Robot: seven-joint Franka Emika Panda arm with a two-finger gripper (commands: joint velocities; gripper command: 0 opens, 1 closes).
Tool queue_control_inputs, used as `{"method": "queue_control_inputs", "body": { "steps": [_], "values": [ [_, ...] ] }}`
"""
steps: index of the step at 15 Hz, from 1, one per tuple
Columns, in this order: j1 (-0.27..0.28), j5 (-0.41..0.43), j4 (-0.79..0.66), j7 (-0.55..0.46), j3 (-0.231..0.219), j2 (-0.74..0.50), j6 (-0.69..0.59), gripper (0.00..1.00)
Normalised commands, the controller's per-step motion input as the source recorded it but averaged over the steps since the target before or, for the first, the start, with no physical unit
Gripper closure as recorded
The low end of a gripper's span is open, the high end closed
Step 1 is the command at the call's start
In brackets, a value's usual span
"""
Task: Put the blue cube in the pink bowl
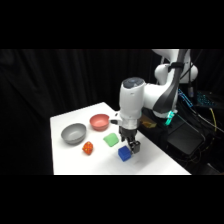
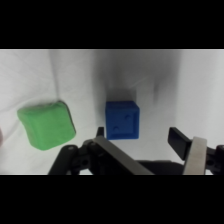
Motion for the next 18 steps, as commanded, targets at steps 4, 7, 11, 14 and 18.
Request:
{"method": "queue_control_inputs", "body": {
  "steps": [4, 7, 11, 14, 18],
  "values": [
    [0.116, -0.134, 0.0, 0.15, -0.172, 0.11, 0.26, 0.0],
    [0.077, -0.008, 0.07, 0.0, -0.091, 0.16, 0.22, 0.0],
    [0.021, 0.084, 0.1, -0.11, -0.064, 0.18, 0.21, 0.0],
    [-0.042, 0.168, 0.11, -0.22, -0.006, 0.17, 0.2, 0.0],
    [-0.048, 0.176, 0.11, -0.25, 0.015, 0.12, 0.14, 0.27]
  ]
}}
